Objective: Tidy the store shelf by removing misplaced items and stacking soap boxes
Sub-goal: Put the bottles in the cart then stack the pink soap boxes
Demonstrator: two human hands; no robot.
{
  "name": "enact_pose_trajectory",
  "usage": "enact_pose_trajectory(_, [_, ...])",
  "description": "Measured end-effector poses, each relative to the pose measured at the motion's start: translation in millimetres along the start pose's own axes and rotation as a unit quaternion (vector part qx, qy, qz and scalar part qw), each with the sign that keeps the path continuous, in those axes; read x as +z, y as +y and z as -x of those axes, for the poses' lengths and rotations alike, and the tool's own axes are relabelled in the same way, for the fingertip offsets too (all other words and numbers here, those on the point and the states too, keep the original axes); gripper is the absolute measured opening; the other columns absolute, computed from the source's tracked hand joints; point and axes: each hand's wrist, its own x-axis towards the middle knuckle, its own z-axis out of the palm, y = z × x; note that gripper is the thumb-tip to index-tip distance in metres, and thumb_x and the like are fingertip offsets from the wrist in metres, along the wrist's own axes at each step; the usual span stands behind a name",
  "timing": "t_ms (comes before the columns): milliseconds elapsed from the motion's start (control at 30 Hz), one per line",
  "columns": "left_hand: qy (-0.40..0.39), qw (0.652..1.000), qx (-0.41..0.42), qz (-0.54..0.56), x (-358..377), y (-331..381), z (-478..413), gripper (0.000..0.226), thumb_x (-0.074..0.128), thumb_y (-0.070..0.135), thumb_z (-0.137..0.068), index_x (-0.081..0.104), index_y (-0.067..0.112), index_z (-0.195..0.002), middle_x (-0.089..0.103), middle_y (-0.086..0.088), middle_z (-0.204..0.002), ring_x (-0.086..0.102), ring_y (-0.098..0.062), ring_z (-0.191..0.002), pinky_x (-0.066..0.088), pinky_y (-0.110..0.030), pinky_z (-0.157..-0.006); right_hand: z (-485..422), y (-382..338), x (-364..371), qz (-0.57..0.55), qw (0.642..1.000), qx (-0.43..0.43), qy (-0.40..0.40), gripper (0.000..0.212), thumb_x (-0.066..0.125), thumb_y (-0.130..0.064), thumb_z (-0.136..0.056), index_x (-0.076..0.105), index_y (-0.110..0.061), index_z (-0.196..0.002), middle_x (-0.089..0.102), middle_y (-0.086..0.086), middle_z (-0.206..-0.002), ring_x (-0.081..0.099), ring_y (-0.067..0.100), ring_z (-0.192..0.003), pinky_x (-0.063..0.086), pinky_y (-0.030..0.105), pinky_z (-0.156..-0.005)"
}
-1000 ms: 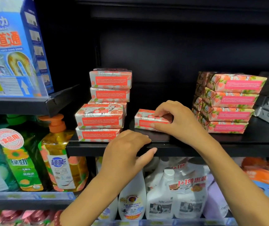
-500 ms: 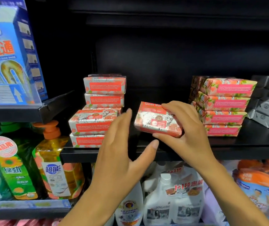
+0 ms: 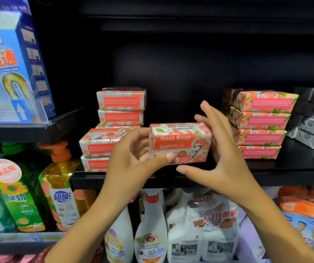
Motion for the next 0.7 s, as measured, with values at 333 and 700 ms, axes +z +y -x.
enact_pose_trajectory(333, [-0.021, 0.998, 0.012, 0.05, 2, -6, 3, 0.068, 0.083, 0.025, -0.055, 0.058, 0.013, -0.117, 0.067, 0.006, -0.112, 0.064, -0.009, -0.106, 0.051, -0.016, -0.08, 5, -3, -1, 0.177, 0.967, -0.119, 0.14, 0.034, 0.072, 0.009, -0.066, 0.061, 0.001, -0.097, 0.056, 0.003, -0.101, 0.05, 0.003, -0.099, 0.039, 0.011, -0.083])
enact_pose_trajectory(700, [-0.071, 0.989, 0.103, -0.075, 0, -10, 7, 0.063, 0.082, 0.024, -0.063, 0.054, 0.018, -0.119, 0.062, 0.008, -0.118, 0.058, -0.014, -0.115, 0.048, -0.025, -0.094, 12, 5, -16, -0.054, 0.983, 0.163, -0.062, 0.105, 0.085, -0.046, -0.053, 0.031, -0.027, -0.141, 0.054, -0.041, -0.114, 0.05, -0.016, -0.109, 0.038, 0.001, -0.084])
